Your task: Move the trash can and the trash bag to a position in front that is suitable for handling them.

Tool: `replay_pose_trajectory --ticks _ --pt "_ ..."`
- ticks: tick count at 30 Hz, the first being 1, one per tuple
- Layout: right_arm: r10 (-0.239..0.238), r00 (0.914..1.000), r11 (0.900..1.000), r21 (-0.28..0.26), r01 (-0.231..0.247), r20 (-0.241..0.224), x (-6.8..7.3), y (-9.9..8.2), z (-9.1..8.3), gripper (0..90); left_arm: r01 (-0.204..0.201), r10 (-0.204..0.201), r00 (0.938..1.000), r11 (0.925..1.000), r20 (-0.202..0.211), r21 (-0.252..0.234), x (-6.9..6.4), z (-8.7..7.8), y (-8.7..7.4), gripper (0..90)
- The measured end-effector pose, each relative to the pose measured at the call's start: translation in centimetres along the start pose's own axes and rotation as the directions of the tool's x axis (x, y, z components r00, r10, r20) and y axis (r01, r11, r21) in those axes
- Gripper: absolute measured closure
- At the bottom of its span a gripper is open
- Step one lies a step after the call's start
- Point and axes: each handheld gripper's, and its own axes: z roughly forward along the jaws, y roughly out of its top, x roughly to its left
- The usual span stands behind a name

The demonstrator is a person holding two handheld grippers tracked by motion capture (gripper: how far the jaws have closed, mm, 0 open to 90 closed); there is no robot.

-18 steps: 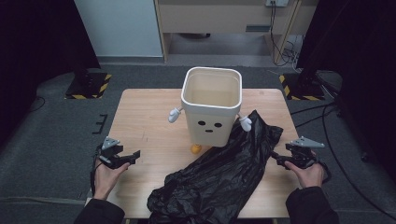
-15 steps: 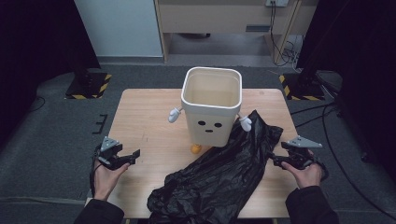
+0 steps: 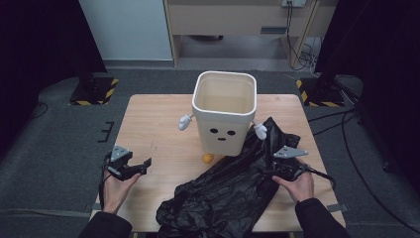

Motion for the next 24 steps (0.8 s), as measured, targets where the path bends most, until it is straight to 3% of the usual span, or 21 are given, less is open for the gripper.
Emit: replay_pose_trajectory --ticks 5,7,11,17,20,24 --pt "-0.053 0.9984 0.9953 0.08 0.055 -0.018 1.0 -0.7 2.2 26.2 0.009 -0.009 1.0 0.9999 -0.004 -0.013 0.0 0.0 0.1 16.1" --pt "-0.079 0.9967 0.9922 0.095 0.081 -0.016 0.9 -1.0 2.7 25.0 -0.008 0.008 0.9999 0.9997 -0.015 -0.024 0.0 -0.1 0.3 15.6" --pt "-0.072 0.9973 0.9922 0.101 0.073 -0.016 0.2 -1.4 3.1 25.8 -0.001 0.001 0.9999 0.9996 -0.016 -0.028 -0.1 -0.2 0.3 14.8" --pt "-0.066 0.9976 0.9862 0.151 0.068 -0.019 -0.7 -2.4 3.5 26.6 -0.018 0.018 0.9998 0.9993 -0.001 -0.032 -0.2 -0.1 0.4 15.2" --pt "-0.037 0.9989 0.9868 0.157 0.041 -0.029 -1.1 -2.7 3.2 25.2 -0.019 0.019 0.9998 0.9993 0.005 -0.032 -0.3 -0.2 0.4 15.9" --pt "-0.037 0.999 0.9848 0.169 0.041 -0.025 -1.6 -3.2 2.5 25.1 -0.014 0.015 0.9998 0.9984 0.014 -0.054 -0.4 -0.5 0.5 16.3"
